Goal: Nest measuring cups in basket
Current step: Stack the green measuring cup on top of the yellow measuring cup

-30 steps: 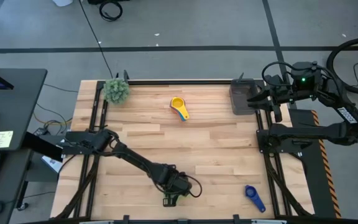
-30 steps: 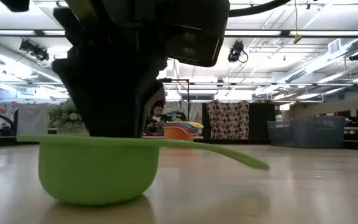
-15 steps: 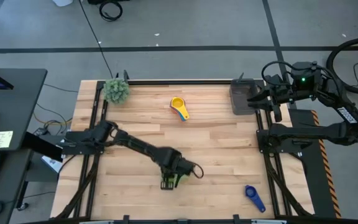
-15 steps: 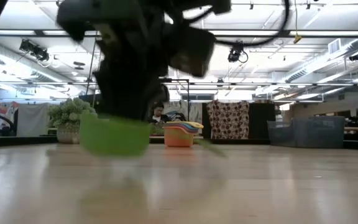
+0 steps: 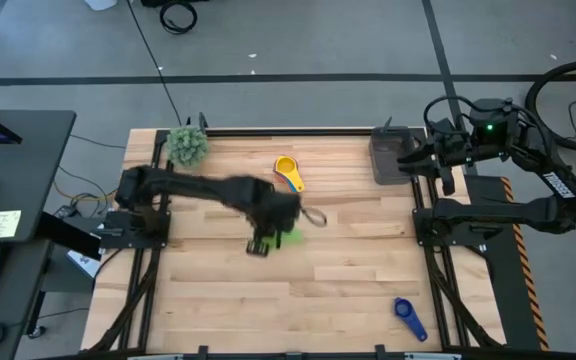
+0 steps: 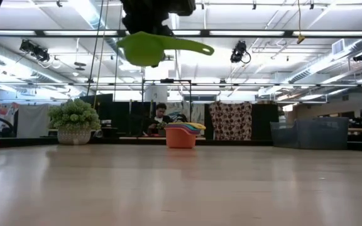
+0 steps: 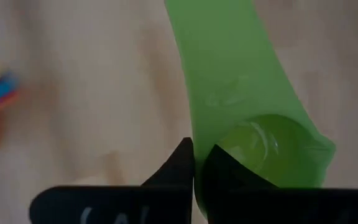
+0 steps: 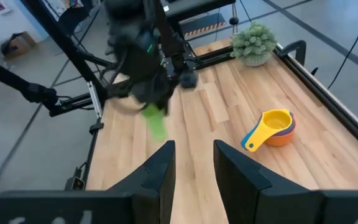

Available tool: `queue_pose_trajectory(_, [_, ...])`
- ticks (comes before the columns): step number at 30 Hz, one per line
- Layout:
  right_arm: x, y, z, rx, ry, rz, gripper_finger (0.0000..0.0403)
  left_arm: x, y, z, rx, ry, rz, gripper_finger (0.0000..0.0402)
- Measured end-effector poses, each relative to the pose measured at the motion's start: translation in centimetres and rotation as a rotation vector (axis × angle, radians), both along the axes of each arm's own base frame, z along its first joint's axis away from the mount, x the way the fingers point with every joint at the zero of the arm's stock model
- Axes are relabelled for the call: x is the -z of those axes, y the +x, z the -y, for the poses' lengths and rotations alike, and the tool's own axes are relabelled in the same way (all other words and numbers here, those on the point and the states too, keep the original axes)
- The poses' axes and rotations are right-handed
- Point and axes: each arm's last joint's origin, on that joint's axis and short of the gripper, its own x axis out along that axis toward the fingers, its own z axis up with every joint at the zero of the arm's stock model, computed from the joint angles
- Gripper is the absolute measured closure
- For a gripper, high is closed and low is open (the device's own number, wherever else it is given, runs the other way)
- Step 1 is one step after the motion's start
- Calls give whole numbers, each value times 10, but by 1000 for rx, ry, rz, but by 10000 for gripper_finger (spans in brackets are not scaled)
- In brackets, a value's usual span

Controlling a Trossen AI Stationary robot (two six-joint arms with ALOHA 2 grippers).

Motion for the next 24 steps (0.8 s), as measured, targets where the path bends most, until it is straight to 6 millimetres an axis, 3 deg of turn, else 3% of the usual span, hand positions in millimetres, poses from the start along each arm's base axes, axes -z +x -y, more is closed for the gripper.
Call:
queue_pose_trajectory(7, [0,2,1,20,25,-5,289,-24,-9,-75,-84,69,11,388])
queue_pose_trajectory(10, [0,4,3,43,18,-7,289,-29,-11,-101,-28,111,45,388])
queue_pose_trajectory(16, [0,16,10,98,35,-21,289,-39,-16,-141,163,235,114,388])
queue_pose_trajectory(24, [7,39,23,203,83,-94,289,-43,-18,-195,223,393,238,388])
